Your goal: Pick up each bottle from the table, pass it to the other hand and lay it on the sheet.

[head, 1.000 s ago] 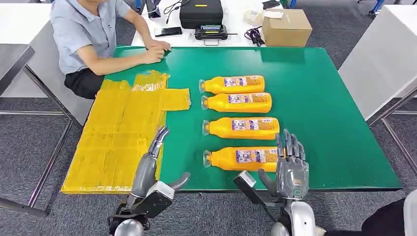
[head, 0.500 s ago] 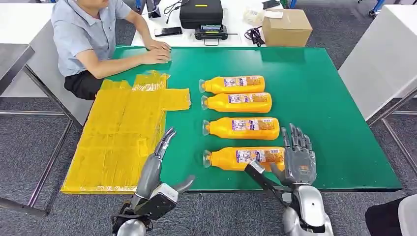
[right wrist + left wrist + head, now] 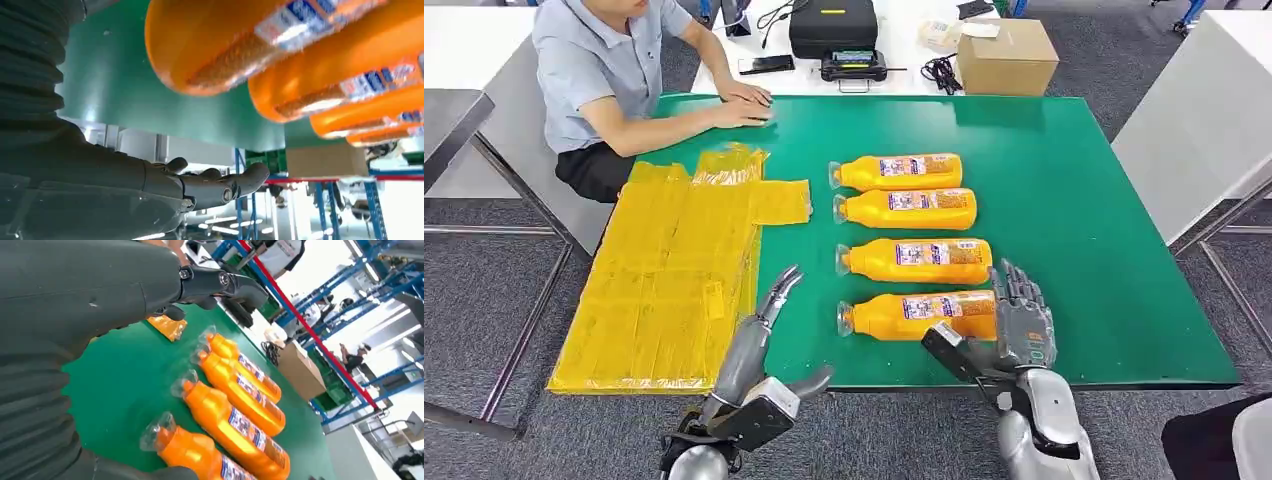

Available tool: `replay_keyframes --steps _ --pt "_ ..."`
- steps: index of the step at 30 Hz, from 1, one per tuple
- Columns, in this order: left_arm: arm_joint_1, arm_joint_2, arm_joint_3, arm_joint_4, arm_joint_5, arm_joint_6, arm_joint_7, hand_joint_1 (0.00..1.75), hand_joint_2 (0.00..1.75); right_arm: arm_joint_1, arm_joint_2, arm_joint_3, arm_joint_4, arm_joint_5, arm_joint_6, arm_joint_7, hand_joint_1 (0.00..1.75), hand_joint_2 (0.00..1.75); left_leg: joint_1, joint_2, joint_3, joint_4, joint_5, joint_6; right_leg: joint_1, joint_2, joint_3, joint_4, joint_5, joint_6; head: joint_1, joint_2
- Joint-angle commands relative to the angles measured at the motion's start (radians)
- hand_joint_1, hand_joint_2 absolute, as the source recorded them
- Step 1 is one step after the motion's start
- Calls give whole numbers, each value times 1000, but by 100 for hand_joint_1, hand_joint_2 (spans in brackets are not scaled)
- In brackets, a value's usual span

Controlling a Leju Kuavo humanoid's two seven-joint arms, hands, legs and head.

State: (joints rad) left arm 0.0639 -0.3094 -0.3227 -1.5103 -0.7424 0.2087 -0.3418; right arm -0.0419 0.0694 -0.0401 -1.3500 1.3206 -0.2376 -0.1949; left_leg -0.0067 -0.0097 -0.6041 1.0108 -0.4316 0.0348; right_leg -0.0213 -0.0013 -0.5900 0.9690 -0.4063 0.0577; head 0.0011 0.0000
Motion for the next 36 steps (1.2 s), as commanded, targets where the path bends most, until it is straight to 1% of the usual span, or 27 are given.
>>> replay_keyframes --steps 1,3,4,6,7,12,15,17,18,20,22,24,25,30,31,33,34,36 --pt "-15 2 -52 44 -7 -23 34 0 175 -14 -14 38 102 -43 40 -15 0 175 2 1 6 -1 -3 -3 2 0 6 -2 -2 -3 0 0" --pt "-15 2 -53 43 -7 -24 36 0 175 -14 -14 39 104 -43 41 -15 0 175 1 1 3 -1 -1 -2 1 0 3 -1 -1 -2 0 0" --pt "-15 2 -53 43 -7 -24 36 0 175 -14 -14 39 104 -43 41 -15 0 175 1 2 6 -1 -2 -2 2 1 5 -1 -2 -3 -1 0" --pt "-15 2 -53 43 -7 -24 36 0 175 -14 -14 39 104 -43 41 -15 0 175 1 0 3 0 -1 -2 1 0 3 -1 -1 -2 0 0" --pt "-16 2 -53 46 -6 -27 37 0 175 -16 -16 40 106 -44 42 -15 0 175 2 1 5 -1 -2 -2 2 0 5 -1 -2 -3 0 0" --pt "-20 3 -63 53 13 -62 46 0 175 -24 -35 75 117 -39 55 -14 0 175 1 1 3 0 -1 -1 1 0 3 -1 -1 -2 0 0" --pt "-22 4 -70 61 15 -66 47 0 175 -31 -36 94 122 -40 59 -13 0 175 2 2 5 -1 -2 -2 2 1 5 -2 -1 -3 0 0" --pt "-22 4 -70 61 15 -66 47 0 175 -31 -36 94 122 -40 59 -13 0 175 1 1 3 0 -1 -1 1 0 3 -1 -1 -2 0 0" --pt "-22 4 -70 61 15 -66 47 0 175 -31 -36 94 122 -40 59 -13 0 175 1 1 5 -1 -2 -2 1 1 5 -1 -1 -3 0 0" --pt "-22 4 -70 61 15 -66 47 0 175 -31 -36 94 122 -40 59 -13 0 175 0 1 2 -1 -1 -1 1 0 2 -1 0 -1 0 0" --pt "-22 4 -70 61 15 -66 47 0 175 -31 -36 94 122 -40 59 -13 0 175 1 1 5 -1 -2 -2 2 0 5 -1 -1 -3 0 0" --pt "-22 4 -70 61 15 -66 47 0 175 -31 -36 94 122 -40 59 -13 0 175 1 1 1 0 -1 -1 1 0 1 -1 0 -1 0 0" --pt "-22 4 -70 61 15 -66 47 0 175 -31 -36 94 122 -40 59 -13 0 175 1 1 4 0 -2 -2 1 1 4 -1 -1 -2 0 0" --pt "-22 4 -70 61 15 -66 47 0 175 -31 -36 94 122 -40 59 -13 0 175 1 1 2 -1 -1 -1 1 0 1 -1 0 -1 0 0" --pt "-22 4 -70 61 15 -66 47 0 175 -31 -36 94 122 -40 59 -13 0 175 1 1 4 -1 -2 -2 1 0 4 -1 -1 -2 0 0" --pt "-22 4 -70 61 15 -66 47 0 175 -31 -36 94 122 -40 59 -13 0 175 1 1 2 -1 -1 -1 1 0 2 -1 -1 -2 0 0" --pt "-22 4 -70 61 15 -66 47 0 175 -31 -36 94 122 -40 59 -13 0 175 1 1 4 -1 -2 -2 1 0 4 -1 -1 -2 0 0" --pt "-22 4 -70 61 15 -66 47 0 175 -31 -36 94 122 -40 59 -13 0 175 1 1 2 -1 -1 -1 1 0 2 -1 0 -1 0 0"
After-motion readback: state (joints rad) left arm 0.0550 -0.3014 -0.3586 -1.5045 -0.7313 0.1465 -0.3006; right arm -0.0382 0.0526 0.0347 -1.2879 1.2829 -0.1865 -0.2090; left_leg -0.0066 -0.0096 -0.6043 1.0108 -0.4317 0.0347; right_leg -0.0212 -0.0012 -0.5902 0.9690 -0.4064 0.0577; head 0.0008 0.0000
